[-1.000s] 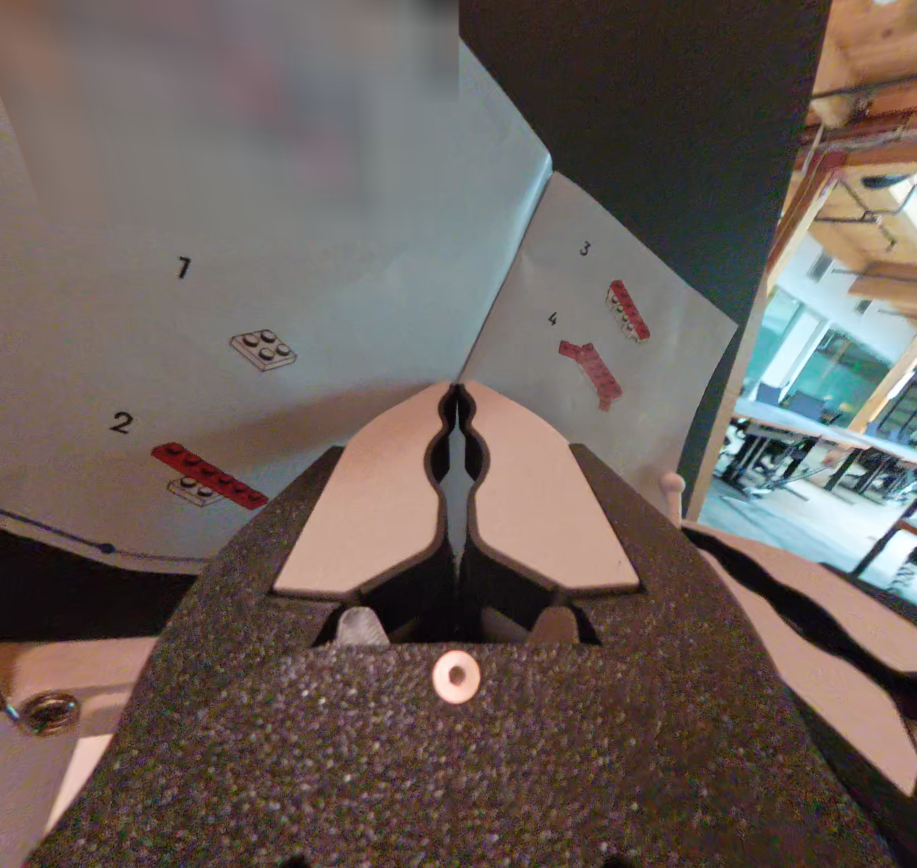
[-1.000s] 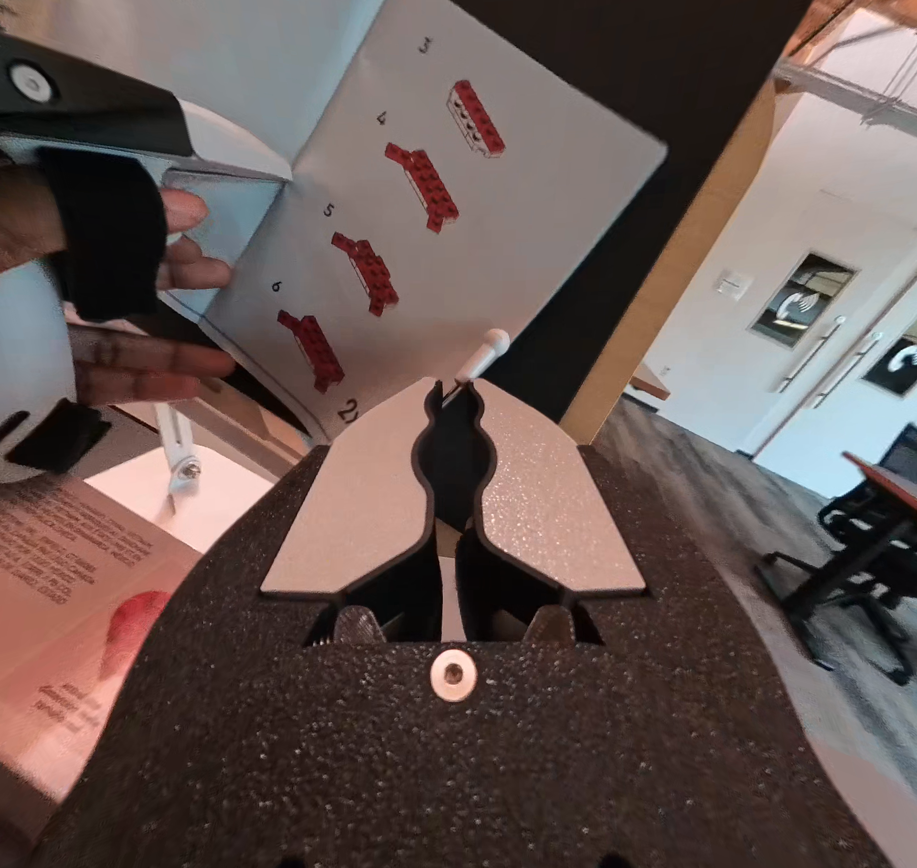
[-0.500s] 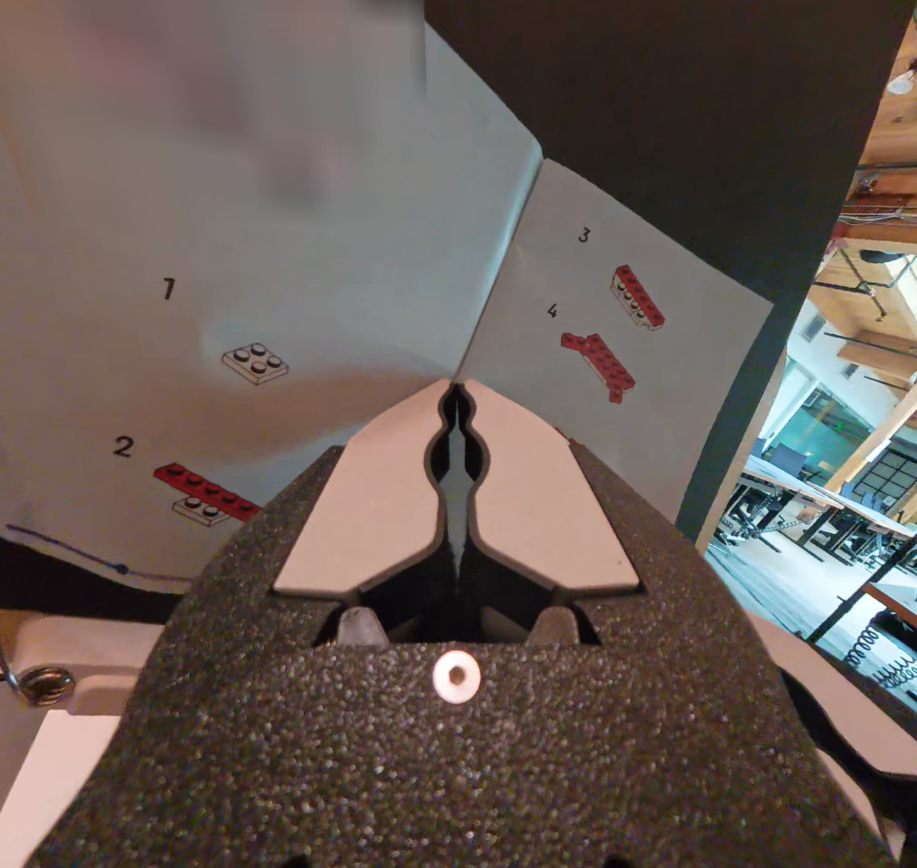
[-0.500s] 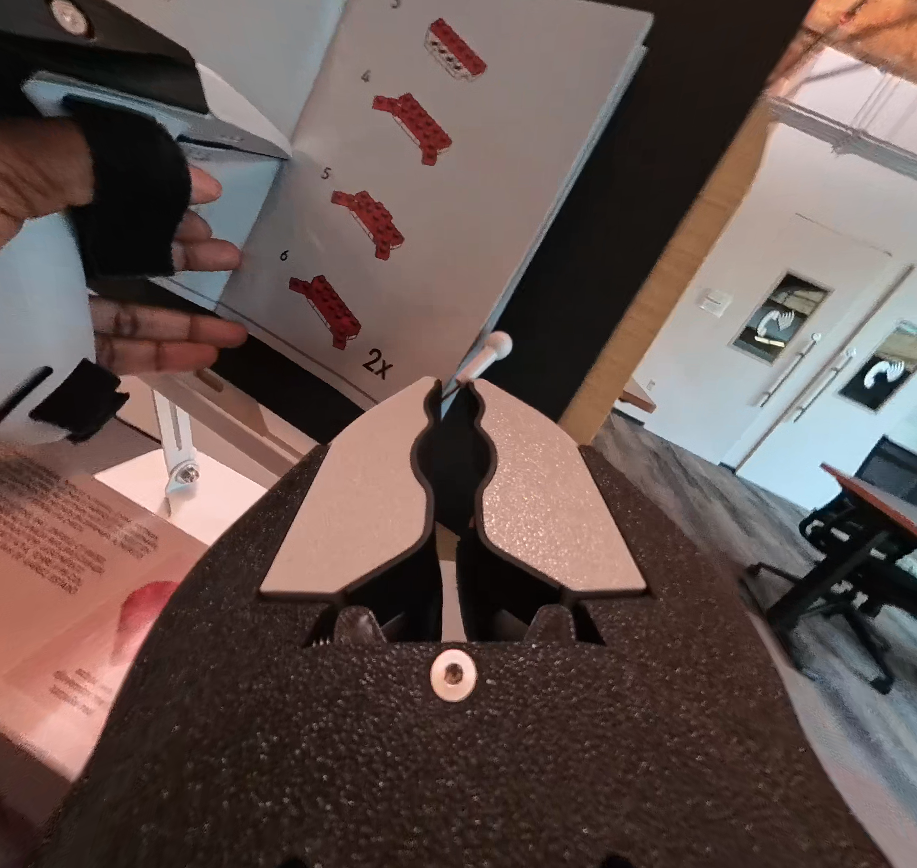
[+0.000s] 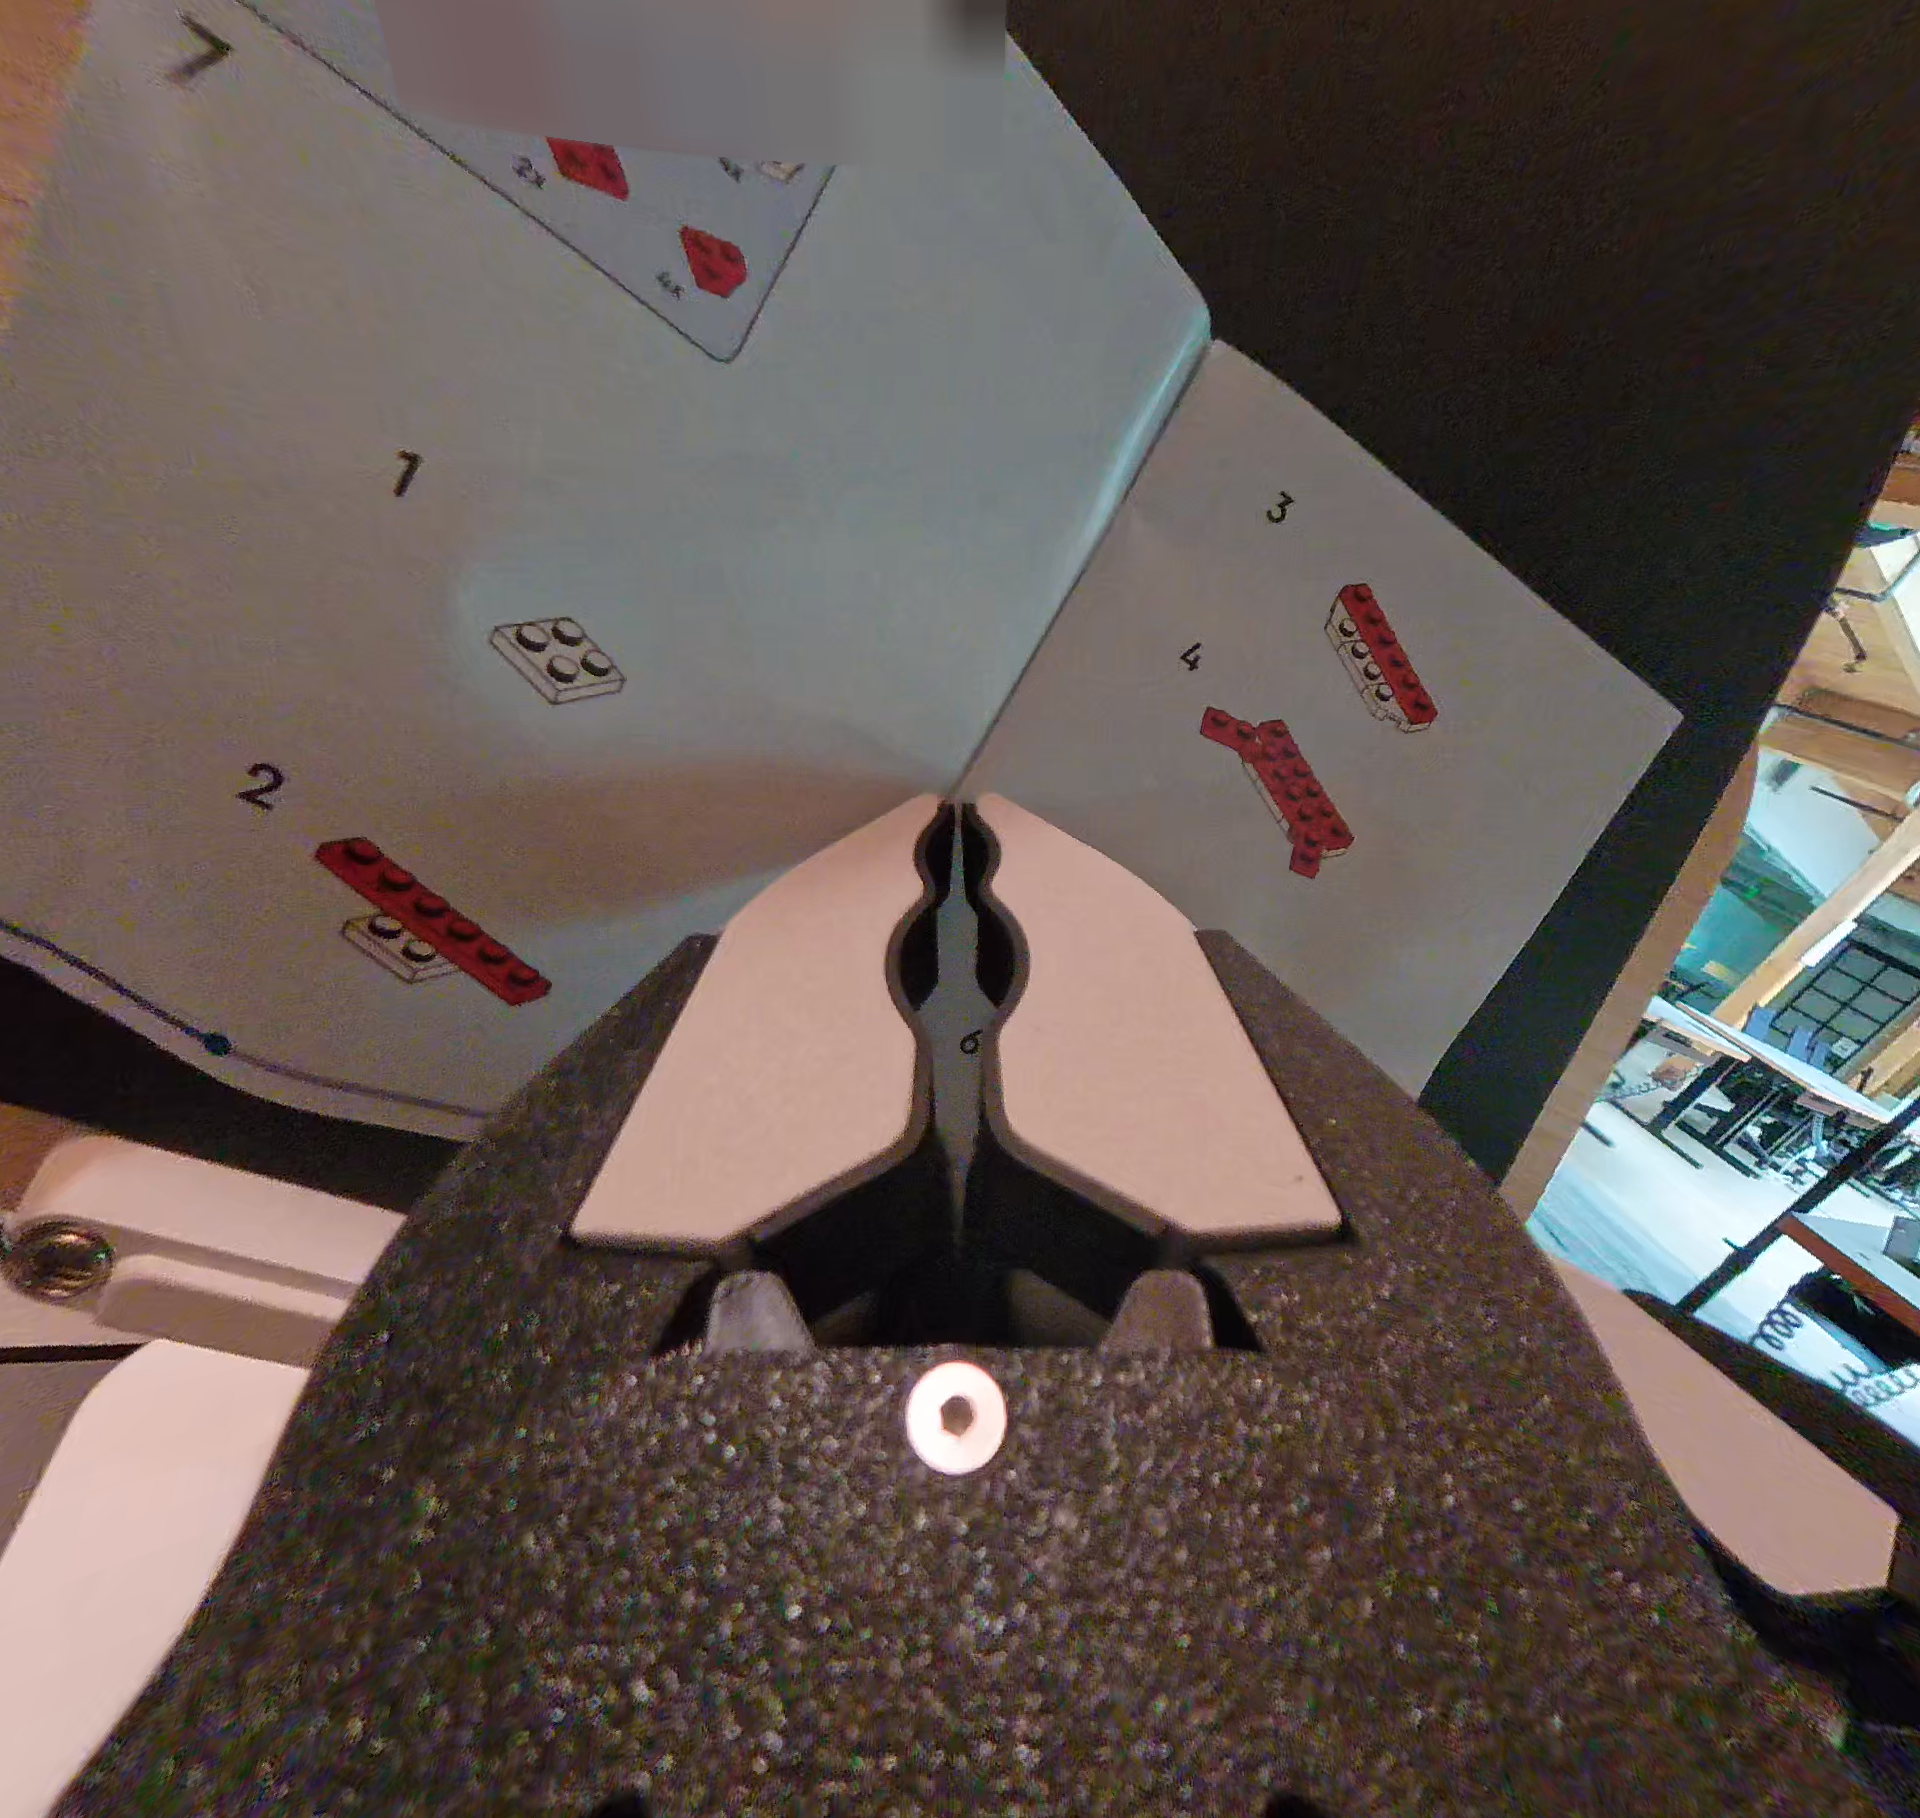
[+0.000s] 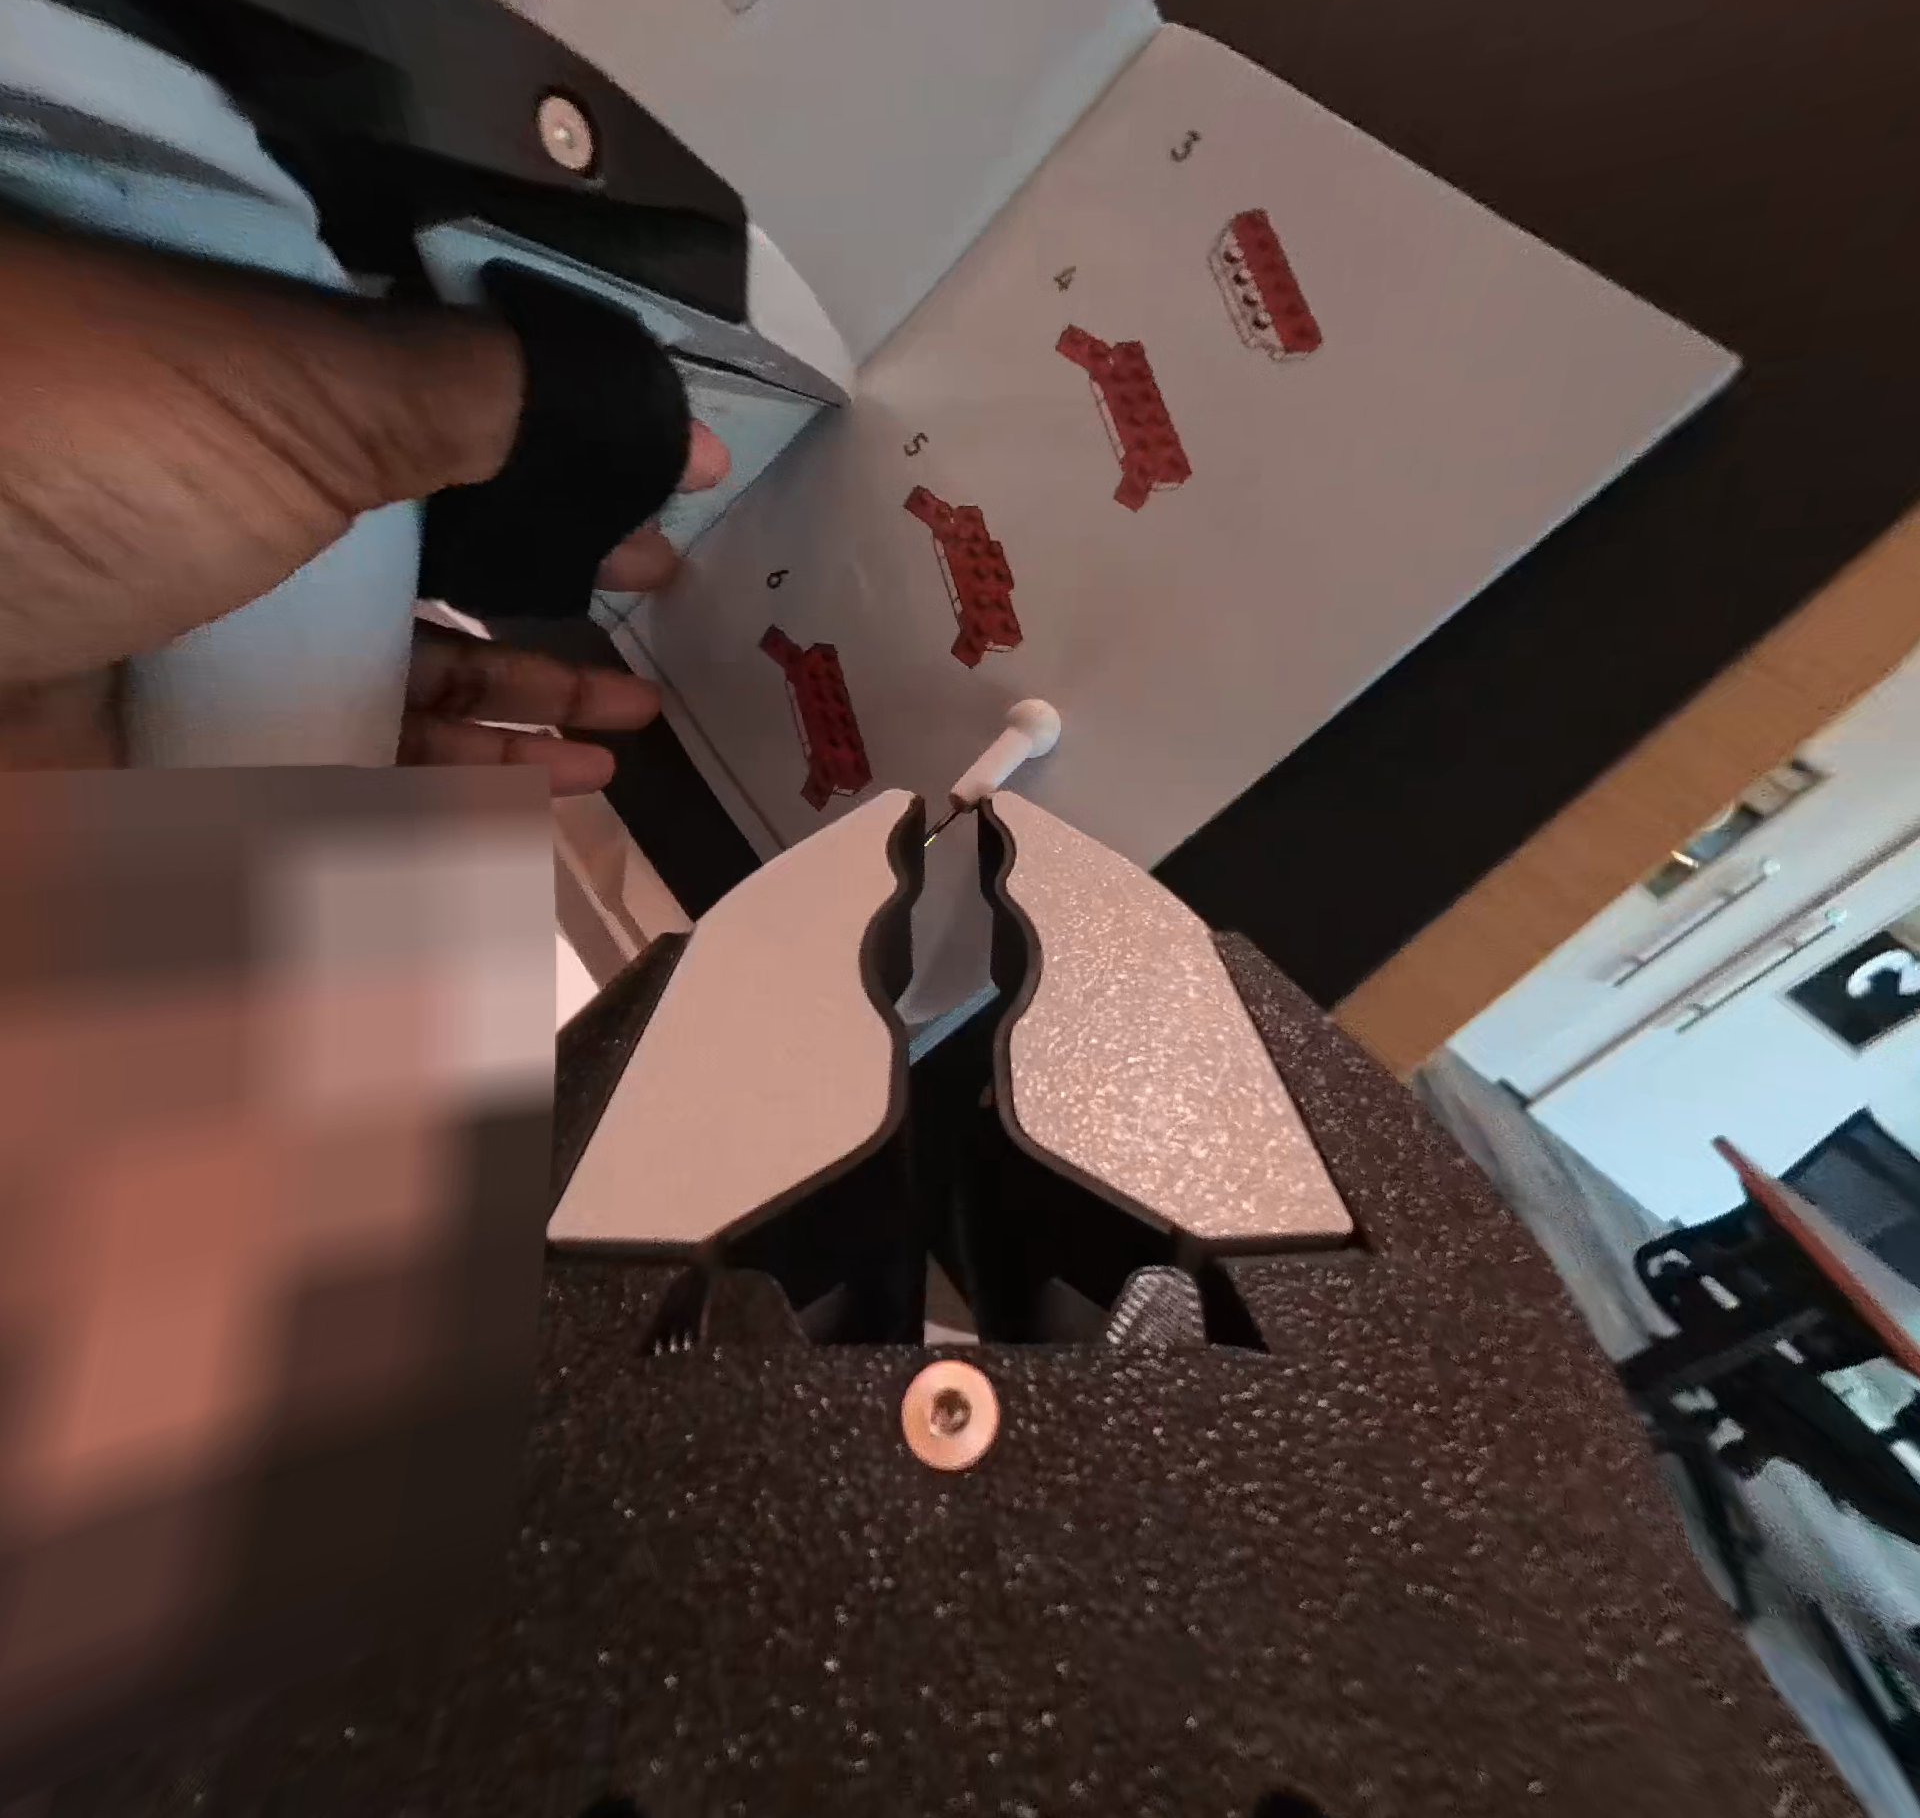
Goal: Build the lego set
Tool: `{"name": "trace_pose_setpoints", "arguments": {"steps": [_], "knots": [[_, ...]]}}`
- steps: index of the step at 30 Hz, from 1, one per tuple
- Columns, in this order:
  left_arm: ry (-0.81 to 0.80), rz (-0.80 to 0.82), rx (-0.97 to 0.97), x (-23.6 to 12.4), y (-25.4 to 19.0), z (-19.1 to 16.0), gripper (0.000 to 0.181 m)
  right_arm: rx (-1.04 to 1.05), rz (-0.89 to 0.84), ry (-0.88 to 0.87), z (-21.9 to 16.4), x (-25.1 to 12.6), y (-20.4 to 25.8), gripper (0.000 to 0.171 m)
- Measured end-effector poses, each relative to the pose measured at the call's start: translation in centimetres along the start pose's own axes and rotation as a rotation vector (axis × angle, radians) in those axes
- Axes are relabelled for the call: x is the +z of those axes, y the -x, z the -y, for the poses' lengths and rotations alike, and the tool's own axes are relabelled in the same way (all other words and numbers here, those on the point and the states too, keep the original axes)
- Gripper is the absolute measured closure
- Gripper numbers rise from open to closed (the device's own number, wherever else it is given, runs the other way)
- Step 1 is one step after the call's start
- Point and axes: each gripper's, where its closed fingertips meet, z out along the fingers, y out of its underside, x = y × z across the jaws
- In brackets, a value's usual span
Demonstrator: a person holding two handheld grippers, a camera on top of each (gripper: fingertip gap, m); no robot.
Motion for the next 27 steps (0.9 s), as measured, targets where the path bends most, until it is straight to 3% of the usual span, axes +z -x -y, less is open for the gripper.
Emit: {"name": "trace_pose_setpoints", "arguments": {"steps": [5, 10, 12, 14, 15, 16, 18, 21, 24, 27], "knots": [[-0.008, 0.006, -0.052, -0.3, 0.0, -0.3, 0.18, 0.051, -0.109, -0.02, -0.4, -0.9, -0.7, 0.161], [0.003, -0.014, -0.079, -0.5, -0.2, -0.7, 0.178, 0.127, -0.113, -0.023, -0.7, -0.9, -1.0, 0.161], [0.016, -0.045, -0.061, -0.6, -0.2, -0.7, 0.178, 0.203, -0.157, -0.017, -0.7, -1.5, -2.0, 0.141], [0.021, -0.085, -0.088, -0.7, -0.2, -0.7, 0.178, 0.297, -0.245, -0.08, 1.3, -3.5, -4.0, 0.136], [0.024, -0.1, -0.105, -0.7, -0.2, -0.8, 0.178, 0.316, -0.284, -0.164, 3.6, -4.7, -4.9, 0.145], [0.026, -0.11, -0.111, -0.7, -0.3, -0.8, 0.178, 0.303, -0.264, -0.255, 6.5, -5.4, -4.8, 0.164], [0.028, -0.138, -0.09, -0.7, -0.5, -0.8, 0.175, 0.264, -0.081, -0.271, 10.4, -3.7, -2.3, 0.171], [0.036, -0.223, -0.063, -1.1, -1.1, -1.1, 0.172, 0.323, 0.251, -0.034, 10.3, 2.1, 2.0, 0.171], [0.046, -0.325, -0.07, -1.5, -1.5, -1.1, 0.168, 0.302, 0.304, 0.094, 8.5, 6.2, 2.8, 0.171], [0.064, -0.383, -0.103, -1.8, -1.0, -0.9, 0.171, 0.175, 0.442, 0.05, 9.7, 7.4, 5.3, 0.171]]}}
